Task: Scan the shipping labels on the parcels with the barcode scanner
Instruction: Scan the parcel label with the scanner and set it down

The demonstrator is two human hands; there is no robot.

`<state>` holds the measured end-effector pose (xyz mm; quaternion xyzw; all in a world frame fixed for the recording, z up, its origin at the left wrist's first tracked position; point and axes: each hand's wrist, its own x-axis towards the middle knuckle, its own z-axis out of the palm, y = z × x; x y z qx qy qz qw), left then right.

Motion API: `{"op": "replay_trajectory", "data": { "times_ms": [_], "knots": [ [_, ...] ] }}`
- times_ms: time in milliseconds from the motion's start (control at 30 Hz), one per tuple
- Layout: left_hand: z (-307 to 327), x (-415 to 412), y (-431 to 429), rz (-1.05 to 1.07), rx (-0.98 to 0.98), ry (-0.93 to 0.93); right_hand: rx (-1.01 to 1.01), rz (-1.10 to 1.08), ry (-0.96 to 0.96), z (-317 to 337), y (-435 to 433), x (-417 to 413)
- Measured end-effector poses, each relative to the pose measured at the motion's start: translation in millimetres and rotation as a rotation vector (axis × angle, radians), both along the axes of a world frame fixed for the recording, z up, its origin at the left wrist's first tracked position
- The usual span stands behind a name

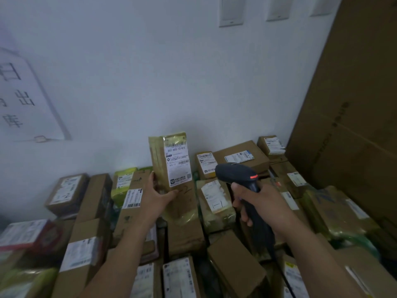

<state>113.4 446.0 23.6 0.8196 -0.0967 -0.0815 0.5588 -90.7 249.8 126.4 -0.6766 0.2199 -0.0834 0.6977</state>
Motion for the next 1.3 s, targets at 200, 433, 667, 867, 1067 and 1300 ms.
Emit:
{"op": "replay_trajectory", "data": {
  "times_ms": [200,433,667,867,1067,1300],
  "knots": [
    [2,-23,14,0.001,-0.017,0.025,-0.026,0.039,0.024,14,10,-15],
    [2,-29,23,-0.004,-0.038,0.021,-0.019,0.027,-0.009,20,18,-18],
    [1,-30,26,-0.024,0.002,0.005,-0.055,0.036,0.001,23,25,-18],
    [-4,-28,31,-0.043,0.031,0.008,-0.061,0.037,0.002,24,32,-12],
    [-11,-16,33,-0.032,0.043,-0.008,-0.087,0.041,0.008,16,34,1],
    [-2,17,11,0.087,0.069,-0.08,-0.086,-0.03,0.042,-1,23,36]
  ]
}}
